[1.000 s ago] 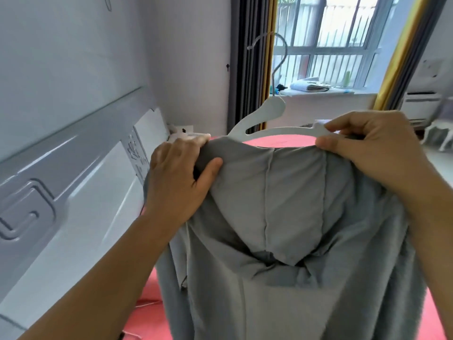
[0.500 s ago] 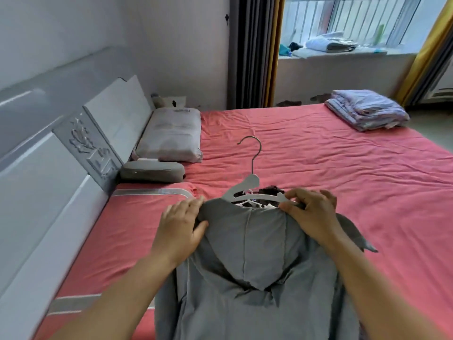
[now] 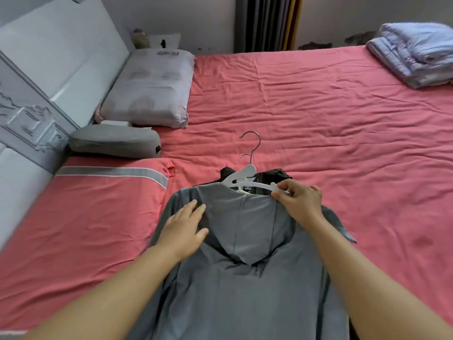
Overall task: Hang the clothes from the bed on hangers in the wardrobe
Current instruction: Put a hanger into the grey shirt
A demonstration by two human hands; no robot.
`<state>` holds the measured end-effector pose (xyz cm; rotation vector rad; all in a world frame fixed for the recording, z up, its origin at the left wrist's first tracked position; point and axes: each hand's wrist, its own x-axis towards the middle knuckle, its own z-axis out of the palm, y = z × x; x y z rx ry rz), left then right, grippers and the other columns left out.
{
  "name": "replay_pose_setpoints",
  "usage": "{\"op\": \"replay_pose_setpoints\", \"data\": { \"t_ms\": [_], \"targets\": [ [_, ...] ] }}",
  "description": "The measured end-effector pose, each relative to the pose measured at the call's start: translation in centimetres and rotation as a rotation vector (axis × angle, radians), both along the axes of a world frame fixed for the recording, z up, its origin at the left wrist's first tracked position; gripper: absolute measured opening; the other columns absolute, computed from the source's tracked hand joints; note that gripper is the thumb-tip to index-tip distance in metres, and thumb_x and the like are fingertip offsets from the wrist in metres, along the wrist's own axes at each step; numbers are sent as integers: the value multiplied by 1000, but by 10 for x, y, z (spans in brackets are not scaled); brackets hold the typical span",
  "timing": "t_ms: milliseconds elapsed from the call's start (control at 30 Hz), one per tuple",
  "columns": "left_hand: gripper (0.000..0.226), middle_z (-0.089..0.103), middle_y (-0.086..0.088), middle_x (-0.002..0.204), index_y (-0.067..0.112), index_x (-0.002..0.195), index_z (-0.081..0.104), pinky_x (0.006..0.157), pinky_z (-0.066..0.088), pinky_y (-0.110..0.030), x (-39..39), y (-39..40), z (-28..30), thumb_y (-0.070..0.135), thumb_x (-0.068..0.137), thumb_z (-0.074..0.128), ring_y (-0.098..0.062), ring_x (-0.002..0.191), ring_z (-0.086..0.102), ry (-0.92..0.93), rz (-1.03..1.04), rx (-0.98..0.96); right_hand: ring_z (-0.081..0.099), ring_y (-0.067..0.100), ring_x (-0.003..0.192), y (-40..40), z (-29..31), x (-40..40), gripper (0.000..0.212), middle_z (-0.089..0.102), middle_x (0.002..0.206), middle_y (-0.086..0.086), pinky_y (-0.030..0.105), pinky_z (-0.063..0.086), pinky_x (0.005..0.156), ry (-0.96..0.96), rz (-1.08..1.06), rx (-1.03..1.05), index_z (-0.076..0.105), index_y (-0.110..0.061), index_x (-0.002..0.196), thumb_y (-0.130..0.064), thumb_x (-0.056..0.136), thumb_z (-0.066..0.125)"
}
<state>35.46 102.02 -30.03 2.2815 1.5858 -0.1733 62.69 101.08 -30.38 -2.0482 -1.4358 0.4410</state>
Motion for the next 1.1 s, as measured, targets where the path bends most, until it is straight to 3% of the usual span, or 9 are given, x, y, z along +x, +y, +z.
{"op": "replay_pose_setpoints", "data": {
  "t_ms": [200, 267, 400, 533, 633, 767, 900, 1000, 1100],
  "targets": [
    [64, 4, 0, 159, 24, 149, 19, 116, 17, -34, 15, 20, -56, 37, 94, 48, -17, 145, 9, 16, 54, -137, 59, 17, 92, 37, -74, 13, 7, 66, 79, -5, 29, 20, 88, -38, 57, -122, 63, -30, 85, -37, 84, 62],
    [63, 4, -1, 158, 24, 149, 20, 116, 15, -35, 13, 22, -67, 38, 94, 48, -18, 145, 9, 23, 61, -162, 53, 21, 107, 39, -97, 13, 19, 67, 94, -1, 32, 20, 96, -97, 68, -216, 64, -28, 100, -40, 85, 60],
    [61, 8, -1, 158, 22, 148, 25, 115, 16, -32, 6, 24, -68, 38, 94, 48, -18, 144, 11, -2, 88, -149, 33, 24, 128, 33, -113, 5, 46, 49, 128, 0, 40, 17, 108, -169, 132, -342, 53, -27, 127, -44, 85, 61],
    [56, 20, -1, 155, 23, 144, 32, 110, 27, -32, -3, 22, -52, 37, 93, 50, -20, 139, 25, -55, 126, -125, 52, 21, 110, 25, -98, -23, 36, 58, 112, 1, 28, 37, 89, 40, 181, -144, 63, -13, 115, -31, 84, 68],
    [50, 41, -1, 141, 22, 140, 40, 101, 37, -29, -15, 12, -30, 37, 93, 50, -19, 128, 42, -105, 134, -92, 57, 17, 92, 9, -68, -58, 29, 57, 90, -3, 22, 37, 76, 129, 257, -69, 66, -8, 106, -24, 82, 70],
    [44, 54, 0, 127, 24, 134, 46, 87, 43, -30, -61, -31, 0, 41, 94, 47, -20, 114, 52, -89, 188, -60, 54, 19, 69, -31, -21, -127, 17, 58, 70, 0, 36, 45, 69, 138, 415, -40, 65, -8, 90, -22, 82, 70],
    [38, 58, 4, 123, 28, 128, 51, 85, 45, -29, -129, -101, 25, 42, 93, 48, -16, 110, 56, -79, 278, -32, 43, 7, 63, -82, 15, -199, 17, 43, 64, -13, 19, 32, 58, 58, 605, 14, 65, -14, 92, -27, 82, 68],
    [38, 58, 6, 124, 29, 128, 52, 88, 44, -28, -193, -164, 48, 45, 94, 44, -15, 112, 56, -38, 360, 26, 47, 13, 68, -119, 44, -260, 20, 40, 65, -17, 24, 34, 64, 16, 740, 50, 67, -16, 94, -32, 82, 67],
    [49, 59, 9, 121, 31, 129, 50, 88, 43, -26, -260, -239, 73, 55, 91, 34, -13, 112, 56, -9, 479, 102, 54, 13, 59, -166, 78, -332, 28, 45, 64, -16, 24, 41, 56, -6, 912, 129, 67, -20, 84, -44, 76, 56]
  ]
}}
